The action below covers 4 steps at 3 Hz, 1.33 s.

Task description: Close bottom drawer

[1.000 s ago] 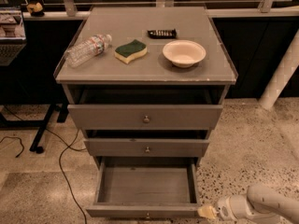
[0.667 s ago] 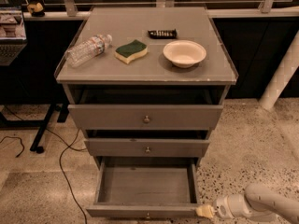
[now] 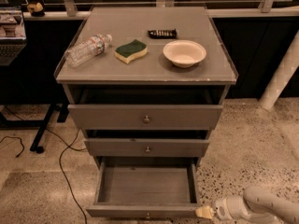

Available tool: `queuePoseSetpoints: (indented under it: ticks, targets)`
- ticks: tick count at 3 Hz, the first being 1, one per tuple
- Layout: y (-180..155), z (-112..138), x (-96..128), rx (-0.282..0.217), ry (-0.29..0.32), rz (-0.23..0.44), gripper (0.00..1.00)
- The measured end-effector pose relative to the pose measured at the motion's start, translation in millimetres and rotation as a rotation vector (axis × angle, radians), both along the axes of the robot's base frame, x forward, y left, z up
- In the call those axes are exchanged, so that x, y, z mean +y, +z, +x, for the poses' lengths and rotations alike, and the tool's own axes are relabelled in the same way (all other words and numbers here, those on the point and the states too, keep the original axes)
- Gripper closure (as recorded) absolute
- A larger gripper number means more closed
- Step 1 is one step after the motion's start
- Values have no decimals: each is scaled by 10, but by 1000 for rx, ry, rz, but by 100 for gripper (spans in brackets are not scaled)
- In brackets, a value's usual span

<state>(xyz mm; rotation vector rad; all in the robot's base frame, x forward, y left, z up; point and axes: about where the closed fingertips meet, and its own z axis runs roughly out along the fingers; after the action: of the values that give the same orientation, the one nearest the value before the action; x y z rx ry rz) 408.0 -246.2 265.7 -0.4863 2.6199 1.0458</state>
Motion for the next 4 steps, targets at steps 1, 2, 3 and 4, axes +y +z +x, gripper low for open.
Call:
queuePoseSetpoints:
  ticks: [1, 2, 3, 4]
  targets:
    - [-221, 58, -51, 20, -38, 6, 100]
    - [-552, 170, -142, 61, -81, 13, 100]
    - [-552, 170, -142, 61, -81, 13, 100]
    - [-583, 130, -124, 22, -102, -12, 100]
